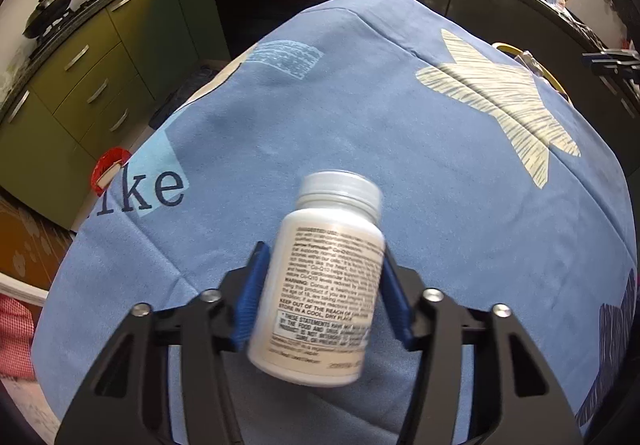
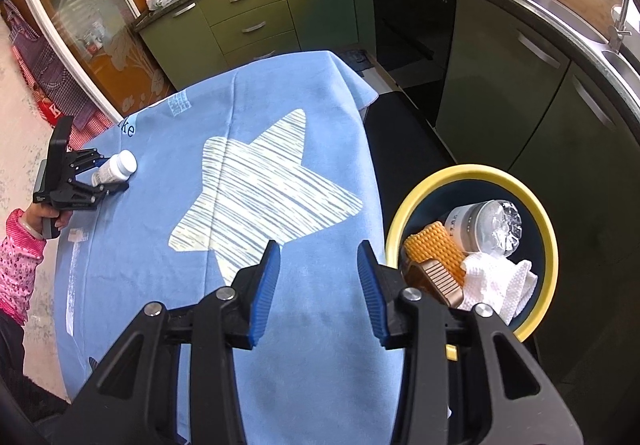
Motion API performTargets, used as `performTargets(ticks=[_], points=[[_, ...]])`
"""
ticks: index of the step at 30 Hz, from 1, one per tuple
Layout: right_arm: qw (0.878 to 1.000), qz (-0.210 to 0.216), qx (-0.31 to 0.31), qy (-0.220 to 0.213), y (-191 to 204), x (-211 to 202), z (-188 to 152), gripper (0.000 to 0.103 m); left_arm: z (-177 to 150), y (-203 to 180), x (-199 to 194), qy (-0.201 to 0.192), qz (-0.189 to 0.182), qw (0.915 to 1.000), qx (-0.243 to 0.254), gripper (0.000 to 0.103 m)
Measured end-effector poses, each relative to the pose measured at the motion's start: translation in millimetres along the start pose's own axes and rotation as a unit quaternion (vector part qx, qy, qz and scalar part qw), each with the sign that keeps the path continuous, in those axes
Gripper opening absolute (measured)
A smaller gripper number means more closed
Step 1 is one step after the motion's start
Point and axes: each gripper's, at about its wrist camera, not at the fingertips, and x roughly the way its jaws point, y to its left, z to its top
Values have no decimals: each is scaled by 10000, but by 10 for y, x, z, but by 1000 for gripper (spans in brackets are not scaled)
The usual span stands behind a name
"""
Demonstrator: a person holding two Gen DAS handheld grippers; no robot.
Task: Collect trash
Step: 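Grasp the white pill bottle with the left gripper, then carry the pill bottle over the bin and open the left gripper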
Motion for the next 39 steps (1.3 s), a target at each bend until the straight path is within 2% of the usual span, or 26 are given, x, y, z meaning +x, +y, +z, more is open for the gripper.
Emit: performTargets(ticks=[3, 8, 12, 17, 21, 25, 29, 34, 39], points=[[10000, 52, 1, -11, -41, -41, -45, 39, -9, -34, -48, -20, 44, 9999, -145, 48], [9998, 137, -5, -111, -154, -152, -116, 39, -2, -336, -313, -269, 181, 9992, -237, 47], [9993, 238, 10, -279, -306, -303, -196, 39, 86, -799, -581, -472, 267, 9983, -205, 47], [9987, 282, 87, -420, -565, -477, -321, 39, 304, -1496, -836, -779, 158, 9968, -43, 47], [9977, 243, 233, -587, -841, -634, -428, 39, 578, -2022, -866, -801, -85, 9966, 181, 47], [9957, 244, 508, -738, -1170, -750, -575, 39, 942, -2524, -732, -699, -439, 9953, 508, 47], [9935, 245, 804, -766, -1490, -791, -747, 39, 1459, -2994, -480, -671, -737, 9909, 902, 47], [9900, 165, 1145, -803, -1858, -858, -936, 39, 2080, -3534, -35, -596, -1030, 9852, 1237, 47], [9872, 74, 1362, -832, -2087, -901, -1038, 39, 2456, -4048, 421, -411, -1270, 9809, 1418, 47]])
